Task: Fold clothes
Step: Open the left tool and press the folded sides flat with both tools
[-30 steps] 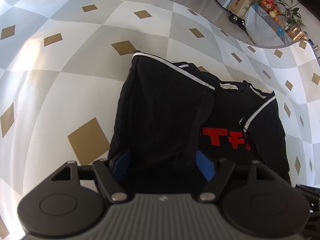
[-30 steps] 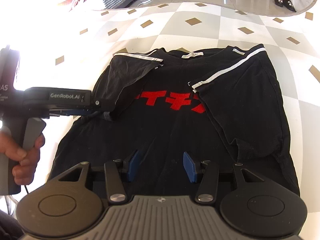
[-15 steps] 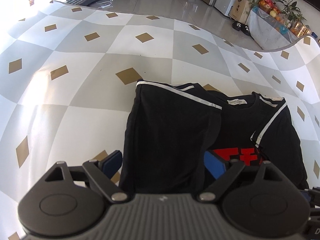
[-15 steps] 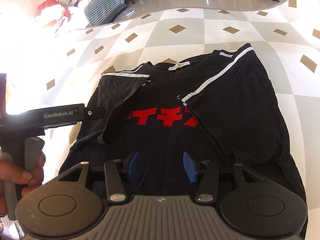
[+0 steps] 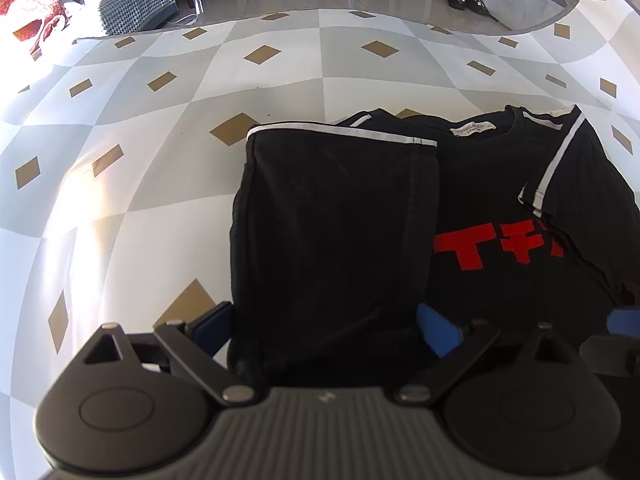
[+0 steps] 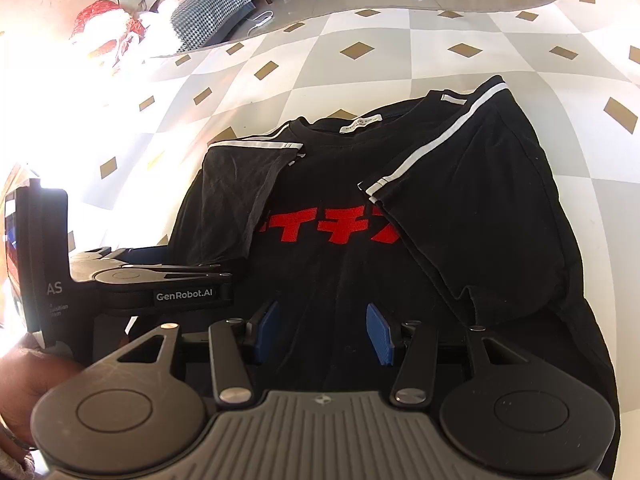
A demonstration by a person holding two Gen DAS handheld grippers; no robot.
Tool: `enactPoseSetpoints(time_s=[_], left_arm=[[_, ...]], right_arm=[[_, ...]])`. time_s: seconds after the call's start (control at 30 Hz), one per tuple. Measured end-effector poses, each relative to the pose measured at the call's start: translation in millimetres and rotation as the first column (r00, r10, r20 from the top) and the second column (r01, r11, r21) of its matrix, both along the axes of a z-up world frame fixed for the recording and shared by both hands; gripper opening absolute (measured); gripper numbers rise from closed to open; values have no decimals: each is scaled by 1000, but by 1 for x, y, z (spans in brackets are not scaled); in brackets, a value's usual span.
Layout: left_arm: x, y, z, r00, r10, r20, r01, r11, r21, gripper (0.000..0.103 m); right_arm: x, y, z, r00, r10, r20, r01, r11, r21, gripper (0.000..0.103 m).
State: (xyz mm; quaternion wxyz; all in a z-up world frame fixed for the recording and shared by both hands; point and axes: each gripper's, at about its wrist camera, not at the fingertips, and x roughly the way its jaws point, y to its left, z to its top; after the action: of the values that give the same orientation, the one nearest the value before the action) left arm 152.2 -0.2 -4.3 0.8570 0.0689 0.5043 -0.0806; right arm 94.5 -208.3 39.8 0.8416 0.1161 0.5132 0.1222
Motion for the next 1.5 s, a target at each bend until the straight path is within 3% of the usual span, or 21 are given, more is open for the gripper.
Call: enactPoseSetpoints(time_s=[0.2, 0.43, 0.6, 0.93, 1.0, 1.07, 1.13, 1.5], left_arm=[[-6, -6, 20, 998, -17, 66, 18, 1000, -18, 98], [-22, -14, 27, 998, -50, 35, 53, 995, -88, 99], [-38, -15, 22, 998, -58, 14, 59, 994, -90, 99], [-86, -29, 12, 996, -84, -12, 83, 992, -93, 102], [-93, -31, 0, 995, -87, -40, 84, 993, -77, 103], [-102, -34, -5, 995, -102, -6, 102, 994, -37, 103], [-107, -33, -6, 995, -97, 0, 97, 994, -44, 103], [-134, -25, -6, 998, -54, 45, 56, 997, -56, 103]], right_arm=[[0, -9, 3, 1000, -22, 6, 22, 1000, -11, 47], [0, -31, 5, 997, -80, -22, 80, 997, -11, 47], [-5, -42, 1, 993, -106, -51, 104, 994, -40, 47], [-23, -21, -15, 996, 41, -84, -58, 976, -211, 50], [-28, -12, -17, 993, 95, -68, -109, 958, -263, 52], [-31, -5, -18, 989, 141, -54, -150, 939, -309, 54], [-35, 0, -19, 984, 174, -45, -178, 922, -344, 56], [-40, -2, -23, 984, 179, -1, -168, 921, -350, 63]])
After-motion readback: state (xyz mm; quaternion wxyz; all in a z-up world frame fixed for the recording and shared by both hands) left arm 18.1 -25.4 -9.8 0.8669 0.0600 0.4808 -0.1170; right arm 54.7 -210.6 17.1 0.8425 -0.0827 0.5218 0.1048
